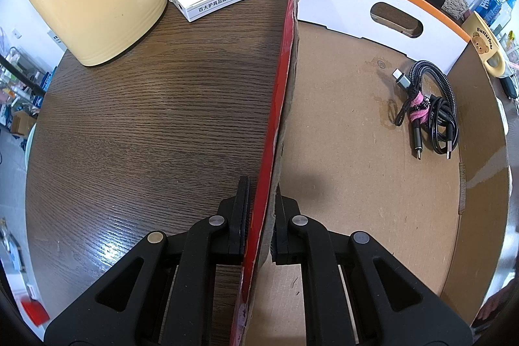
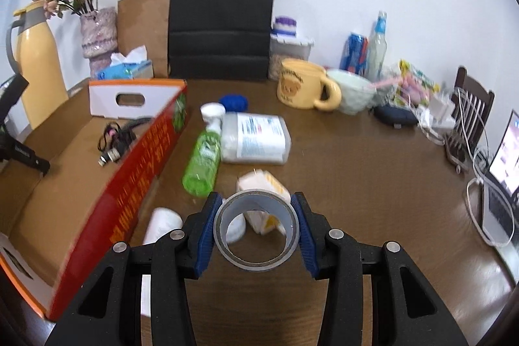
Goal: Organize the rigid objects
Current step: 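Grasp the clear tape roll with the right gripper and lift it, then carry the tape roll into the orange box and open the right gripper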
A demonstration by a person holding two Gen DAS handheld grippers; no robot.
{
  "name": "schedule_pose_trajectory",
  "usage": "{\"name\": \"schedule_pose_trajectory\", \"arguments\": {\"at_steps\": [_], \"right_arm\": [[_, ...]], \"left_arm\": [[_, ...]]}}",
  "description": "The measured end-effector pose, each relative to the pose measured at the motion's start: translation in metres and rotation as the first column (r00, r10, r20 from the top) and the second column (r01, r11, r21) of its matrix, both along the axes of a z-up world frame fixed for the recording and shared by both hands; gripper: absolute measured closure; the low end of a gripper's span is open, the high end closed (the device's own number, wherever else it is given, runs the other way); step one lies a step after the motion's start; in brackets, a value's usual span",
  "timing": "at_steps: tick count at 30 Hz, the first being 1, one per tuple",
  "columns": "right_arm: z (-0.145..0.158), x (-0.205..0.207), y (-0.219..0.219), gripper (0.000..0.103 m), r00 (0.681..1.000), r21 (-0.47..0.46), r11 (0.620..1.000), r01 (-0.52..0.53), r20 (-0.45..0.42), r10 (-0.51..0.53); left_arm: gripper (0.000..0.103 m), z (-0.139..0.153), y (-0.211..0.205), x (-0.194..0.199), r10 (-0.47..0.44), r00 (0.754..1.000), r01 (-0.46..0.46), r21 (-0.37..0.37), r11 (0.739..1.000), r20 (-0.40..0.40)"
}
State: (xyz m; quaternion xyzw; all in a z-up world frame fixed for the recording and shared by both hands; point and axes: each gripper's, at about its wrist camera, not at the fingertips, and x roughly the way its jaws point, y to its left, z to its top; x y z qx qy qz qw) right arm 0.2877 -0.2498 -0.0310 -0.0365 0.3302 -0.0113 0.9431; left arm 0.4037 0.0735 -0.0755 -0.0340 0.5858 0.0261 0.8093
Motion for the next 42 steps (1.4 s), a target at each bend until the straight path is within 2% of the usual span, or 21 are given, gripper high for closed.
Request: {"name": "schedule_pose_trajectory", "arguments": {"at_steps": [7,16,30,42], "right_arm": [[0.026,0.019,0.026,0.055,0.995,-0.043,0.997,-0.071,0.067,0.074],[0.038,0.052,0.076,0.055,0.974,-0.092,0.975,-0.201,0.085,0.209],[0.025,0.107,0.144,0.055,0.937,-0.145,0.929,-0.34,0.029,0.347],[0.019,0.114,0.167,0.055,0.929,-0.213,0.907,-0.362,0.0,0.371]], "left_arm": [[0.097,0.0,0.0,0.0,0.0,1.0,0.0,0.0,1.0,0.0],[0.097,0.0,-0.001,0.0,-0.001,1.0,0.001,0.005,1.0,-0.001],[0.097,0.0,-0.003,-0.001,-0.002,1.0,0.002,0.009,1.0,0.0],[0.097,0.0,-0.003,-0.001,0.0,1.0,0.0,0.005,1.0,-0.001]]}}
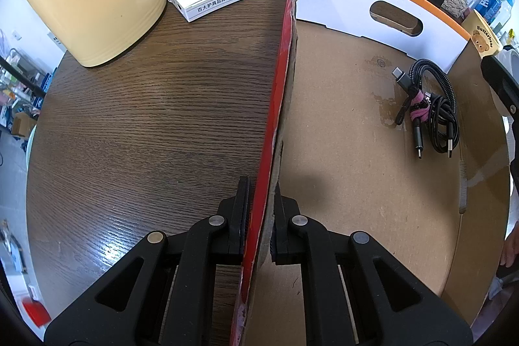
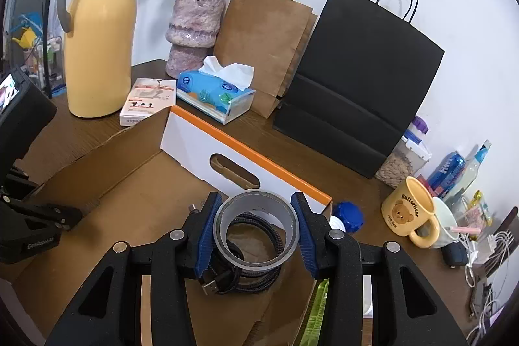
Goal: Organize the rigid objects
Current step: 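Carry the tape roll into the orange box and open the right gripper, then withdraw the right gripper from the box toward the white plug adapter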
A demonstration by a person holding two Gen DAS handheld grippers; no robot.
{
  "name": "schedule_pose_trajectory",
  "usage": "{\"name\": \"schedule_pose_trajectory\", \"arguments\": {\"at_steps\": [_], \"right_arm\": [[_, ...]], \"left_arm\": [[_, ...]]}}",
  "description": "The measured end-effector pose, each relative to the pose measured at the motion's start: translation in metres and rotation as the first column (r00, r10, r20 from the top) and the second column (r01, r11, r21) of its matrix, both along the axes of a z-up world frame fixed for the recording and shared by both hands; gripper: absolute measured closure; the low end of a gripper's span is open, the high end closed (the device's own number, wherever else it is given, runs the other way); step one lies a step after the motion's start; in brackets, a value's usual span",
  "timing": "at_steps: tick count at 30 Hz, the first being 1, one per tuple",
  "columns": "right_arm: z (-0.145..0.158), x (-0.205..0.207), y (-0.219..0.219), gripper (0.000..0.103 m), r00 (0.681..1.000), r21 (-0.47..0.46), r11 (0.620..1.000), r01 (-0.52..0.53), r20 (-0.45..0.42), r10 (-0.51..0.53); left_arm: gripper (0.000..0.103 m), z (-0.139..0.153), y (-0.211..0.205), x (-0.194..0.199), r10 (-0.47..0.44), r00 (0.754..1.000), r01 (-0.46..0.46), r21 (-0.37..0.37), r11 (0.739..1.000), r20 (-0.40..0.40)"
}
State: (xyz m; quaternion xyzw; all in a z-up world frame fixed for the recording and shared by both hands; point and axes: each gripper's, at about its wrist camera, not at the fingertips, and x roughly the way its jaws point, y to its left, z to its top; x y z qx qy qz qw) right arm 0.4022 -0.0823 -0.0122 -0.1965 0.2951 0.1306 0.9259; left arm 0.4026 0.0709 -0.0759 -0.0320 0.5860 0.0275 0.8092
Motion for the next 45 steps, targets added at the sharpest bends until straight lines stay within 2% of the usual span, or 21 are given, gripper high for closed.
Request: {"name": "schedule_pose_trajectory", "arguments": {"at_steps": [12,14,15,16,32,45], "right_arm": [[-0.003,-0.002,-0.004,0.053,1.0,0.0,1.0,0.006,-0.01,-0.006],[-0.003,-0.002,-0.005,0.033,1.0,0.002,1.0,0.006,-0.016,-0.006],[-0.002,-0.003,-0.006,0.015,1.0,0.006,1.0,0.007,-0.014,-0.007],[-0.001,-0.005,-0.007,0.012,1.0,0.012,1.0,0.008,-0.007,-0.007],[-0.002,-0.007,-0.01,0.012,1.0,0.026,1.0,0.007,-0.02,-0.006],[0.007,-0.017,-0.02,0.012,1.0,0.049,0.999,0.02,0.013,-0.021]], "left_arm": [[0.097,0.0,0.001,0.0,0.001,1.0,-0.001,-0.003,1.0,0.0],[0.097,0.0,0.001,0.0,0.001,1.0,-0.001,-0.003,1.0,-0.001],[0.097,0.0,0.001,0.0,0.001,1.0,-0.001,-0.003,1.0,-0.001],[0.097,0.0,0.001,0.0,0.001,1.0,-0.001,-0.004,1.0,-0.001],[0.097,0.0,0.001,0.0,0.001,1.0,-0.001,-0.004,1.0,-0.001],[0.097,0.0,0.001,0.0,0.001,1.0,-0.001,-0.004,1.0,-0.001]]}}
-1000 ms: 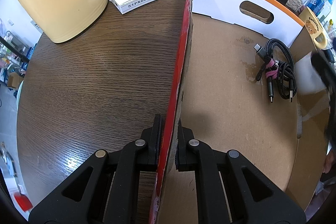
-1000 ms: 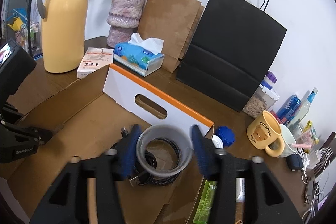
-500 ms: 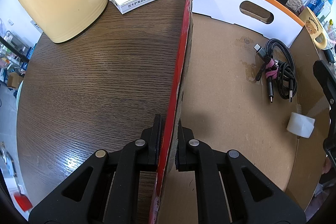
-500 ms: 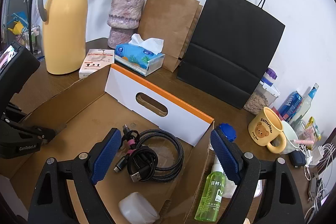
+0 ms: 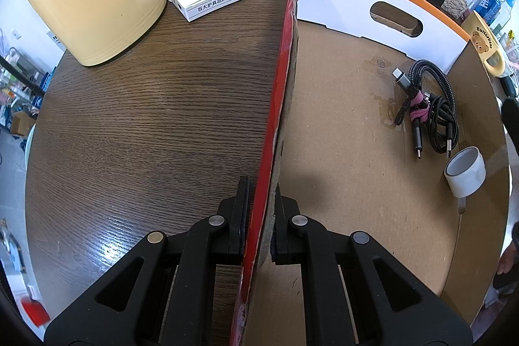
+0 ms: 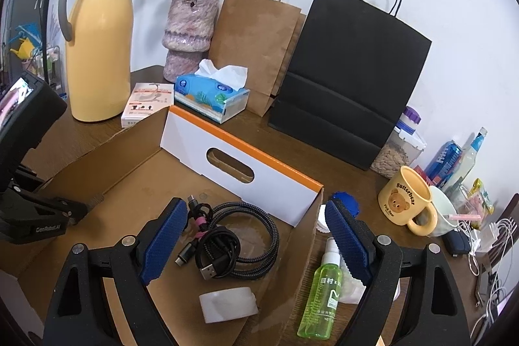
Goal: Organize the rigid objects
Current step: 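Withdraw the right gripper from the box toward the white plug adapter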
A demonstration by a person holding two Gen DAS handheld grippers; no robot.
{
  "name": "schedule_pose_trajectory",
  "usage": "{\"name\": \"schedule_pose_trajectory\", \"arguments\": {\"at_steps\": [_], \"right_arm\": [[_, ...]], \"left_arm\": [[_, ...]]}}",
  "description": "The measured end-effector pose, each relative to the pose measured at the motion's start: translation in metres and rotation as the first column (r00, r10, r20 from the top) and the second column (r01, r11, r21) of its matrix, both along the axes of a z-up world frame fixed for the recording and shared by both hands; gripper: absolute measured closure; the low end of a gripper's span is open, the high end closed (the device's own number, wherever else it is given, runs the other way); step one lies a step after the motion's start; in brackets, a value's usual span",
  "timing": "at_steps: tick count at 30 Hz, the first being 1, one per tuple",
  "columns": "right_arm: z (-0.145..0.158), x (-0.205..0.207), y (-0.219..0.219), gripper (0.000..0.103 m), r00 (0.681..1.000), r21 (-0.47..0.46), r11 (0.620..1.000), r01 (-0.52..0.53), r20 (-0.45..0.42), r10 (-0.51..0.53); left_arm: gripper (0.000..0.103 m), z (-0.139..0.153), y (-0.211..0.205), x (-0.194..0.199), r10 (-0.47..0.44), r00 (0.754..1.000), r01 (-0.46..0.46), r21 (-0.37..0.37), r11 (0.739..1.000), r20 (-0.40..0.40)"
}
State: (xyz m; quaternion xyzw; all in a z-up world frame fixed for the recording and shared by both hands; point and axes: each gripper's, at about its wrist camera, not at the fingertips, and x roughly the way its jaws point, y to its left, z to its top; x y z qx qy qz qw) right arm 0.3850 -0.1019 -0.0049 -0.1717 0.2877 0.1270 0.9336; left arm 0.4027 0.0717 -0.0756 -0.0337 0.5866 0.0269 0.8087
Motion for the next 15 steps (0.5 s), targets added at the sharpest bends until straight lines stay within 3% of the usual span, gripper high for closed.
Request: {"name": "schedule_pose_trajectory", "arguments": {"at_steps": [15], "right_arm": [[0.006,-0.036,-0.044,0.012,0.996,0.044,0.995,0.091,0.013,-0.092]], "left_arm": [[0.097,0.0,0.001,0.0,0.0,1.0,0.0,-0.003,1.0,0.0]]}}
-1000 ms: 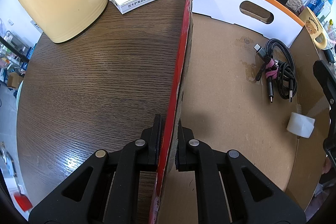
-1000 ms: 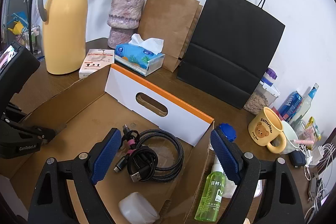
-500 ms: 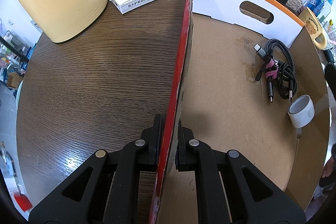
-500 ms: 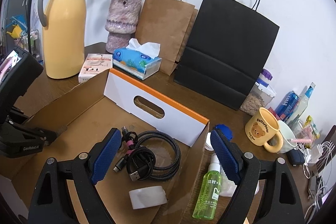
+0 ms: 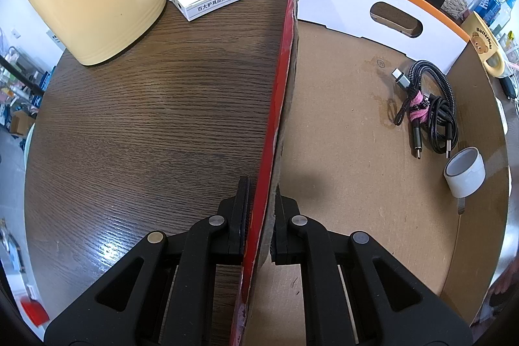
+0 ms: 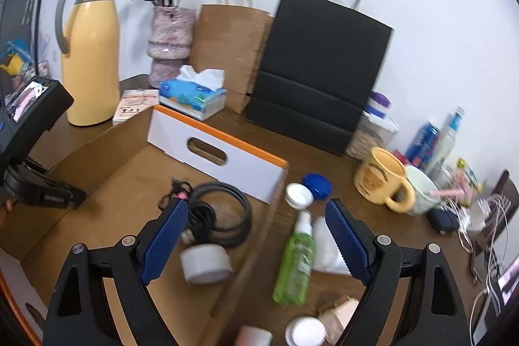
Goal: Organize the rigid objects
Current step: 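Withdraw the right gripper from the box toward the white plug adapter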
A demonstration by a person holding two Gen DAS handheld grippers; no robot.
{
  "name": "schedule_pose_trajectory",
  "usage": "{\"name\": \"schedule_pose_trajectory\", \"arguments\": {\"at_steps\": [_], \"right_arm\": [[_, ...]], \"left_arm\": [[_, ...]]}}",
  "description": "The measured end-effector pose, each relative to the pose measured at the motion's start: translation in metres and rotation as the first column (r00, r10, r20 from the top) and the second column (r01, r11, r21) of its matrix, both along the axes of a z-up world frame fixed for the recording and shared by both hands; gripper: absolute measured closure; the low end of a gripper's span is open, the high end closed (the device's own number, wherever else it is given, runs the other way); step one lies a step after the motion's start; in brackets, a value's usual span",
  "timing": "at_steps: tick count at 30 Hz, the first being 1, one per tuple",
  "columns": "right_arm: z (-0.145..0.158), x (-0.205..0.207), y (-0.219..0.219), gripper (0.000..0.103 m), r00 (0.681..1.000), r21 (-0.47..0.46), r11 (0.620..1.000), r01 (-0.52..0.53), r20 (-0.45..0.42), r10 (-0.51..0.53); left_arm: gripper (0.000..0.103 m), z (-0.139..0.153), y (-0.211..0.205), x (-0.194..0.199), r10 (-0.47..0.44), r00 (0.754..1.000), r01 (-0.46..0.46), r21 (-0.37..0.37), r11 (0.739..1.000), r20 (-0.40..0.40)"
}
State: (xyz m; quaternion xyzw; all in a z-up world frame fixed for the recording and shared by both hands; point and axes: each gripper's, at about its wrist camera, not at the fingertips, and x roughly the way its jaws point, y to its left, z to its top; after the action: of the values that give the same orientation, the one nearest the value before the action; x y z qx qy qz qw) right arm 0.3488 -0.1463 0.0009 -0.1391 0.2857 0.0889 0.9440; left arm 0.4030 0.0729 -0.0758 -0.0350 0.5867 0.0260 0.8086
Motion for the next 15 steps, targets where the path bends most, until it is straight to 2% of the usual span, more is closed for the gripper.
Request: {"name": "schedule_pose_trajectory", "arguments": {"at_steps": [6,15], "right_arm": [[-0.004,-0.021,-0.038,0.012,0.997,0.021,0.997,0.074,-0.038,-0.073],[-0.03,-0.045,-0.094,0.012,0.973,0.048,0.984,0.172,-0.163,-0.162]], "left_arm": [[0.097,0.0,0.0,0.0,0.0,1.0,0.0,0.001,1.0,0.0],[0.097,0.0,0.0,0.0,-0.001,1.0,0.001,0.001,1.0,0.0]]}}
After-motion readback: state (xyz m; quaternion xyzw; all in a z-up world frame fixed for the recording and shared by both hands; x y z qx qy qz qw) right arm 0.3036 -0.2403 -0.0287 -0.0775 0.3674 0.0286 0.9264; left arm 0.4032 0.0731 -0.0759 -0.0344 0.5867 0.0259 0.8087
